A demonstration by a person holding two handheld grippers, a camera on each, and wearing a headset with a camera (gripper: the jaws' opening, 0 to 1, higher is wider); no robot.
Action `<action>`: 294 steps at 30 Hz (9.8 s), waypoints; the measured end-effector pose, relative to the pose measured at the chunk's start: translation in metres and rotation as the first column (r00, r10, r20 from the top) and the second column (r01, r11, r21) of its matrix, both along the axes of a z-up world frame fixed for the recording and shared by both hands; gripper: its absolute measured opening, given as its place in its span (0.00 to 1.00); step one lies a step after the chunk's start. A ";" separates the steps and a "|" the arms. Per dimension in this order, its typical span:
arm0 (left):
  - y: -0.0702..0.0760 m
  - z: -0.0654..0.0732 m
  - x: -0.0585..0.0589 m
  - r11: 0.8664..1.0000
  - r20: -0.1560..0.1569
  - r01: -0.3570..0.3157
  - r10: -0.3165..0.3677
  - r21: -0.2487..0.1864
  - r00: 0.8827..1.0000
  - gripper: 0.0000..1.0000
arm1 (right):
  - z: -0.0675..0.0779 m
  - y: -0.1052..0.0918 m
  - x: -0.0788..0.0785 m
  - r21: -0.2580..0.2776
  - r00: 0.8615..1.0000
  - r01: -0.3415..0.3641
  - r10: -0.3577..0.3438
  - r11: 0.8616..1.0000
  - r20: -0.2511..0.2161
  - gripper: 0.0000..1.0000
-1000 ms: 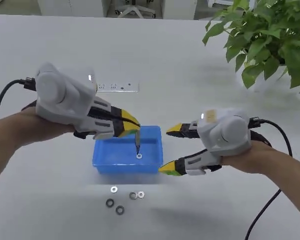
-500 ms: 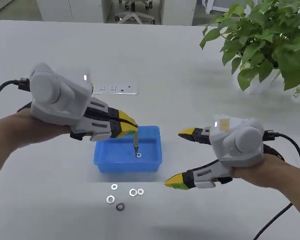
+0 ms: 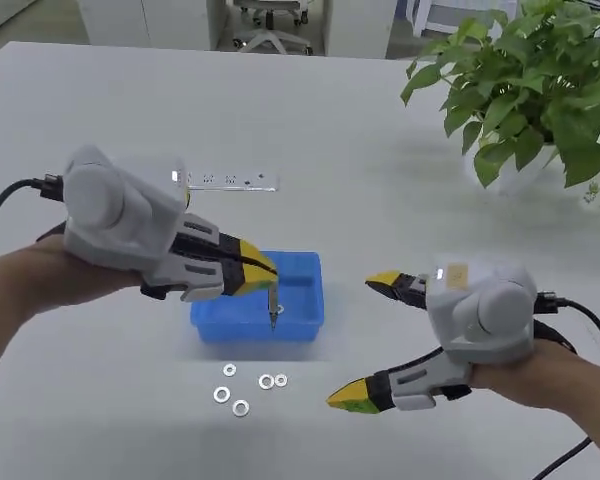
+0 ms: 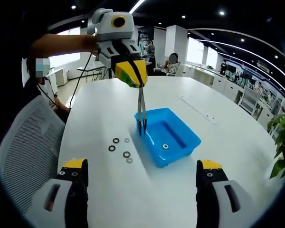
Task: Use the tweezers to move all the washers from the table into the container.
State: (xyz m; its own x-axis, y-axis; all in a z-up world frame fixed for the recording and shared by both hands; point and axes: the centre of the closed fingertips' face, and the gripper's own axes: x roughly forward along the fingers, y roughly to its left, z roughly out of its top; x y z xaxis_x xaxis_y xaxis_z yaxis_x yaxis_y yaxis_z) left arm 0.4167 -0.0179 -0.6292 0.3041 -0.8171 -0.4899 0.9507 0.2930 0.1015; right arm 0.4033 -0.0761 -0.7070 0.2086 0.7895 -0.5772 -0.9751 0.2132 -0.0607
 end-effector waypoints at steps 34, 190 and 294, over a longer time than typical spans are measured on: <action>-0.018 -0.046 -0.026 0.998 -0.067 0.068 -0.066 0.020 0.996 0.05 | -0.022 0.008 -0.032 -0.024 0.997 -0.043 0.042 0.999 -0.061 0.99; 0.021 -0.052 -0.044 0.988 -0.204 -0.145 0.131 -0.056 0.970 0.69 | -0.021 0.053 -0.026 -0.158 0.929 -0.364 0.370 0.918 0.007 0.09; 0.079 -0.041 -0.010 0.942 -0.160 -0.328 0.315 -0.068 0.936 0.70 | -0.060 0.106 0.069 -0.170 0.914 -0.402 0.405 0.900 -0.019 0.10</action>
State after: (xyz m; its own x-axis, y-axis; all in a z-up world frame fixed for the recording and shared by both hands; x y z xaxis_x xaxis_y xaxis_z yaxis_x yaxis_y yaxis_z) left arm 0.4064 0.0616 -0.6704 0.4895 -0.7308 -0.4757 0.8066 0.5868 -0.0715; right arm 0.4723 0.0297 -0.7667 -0.0973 0.7008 -0.7067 -0.9740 -0.2131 -0.0772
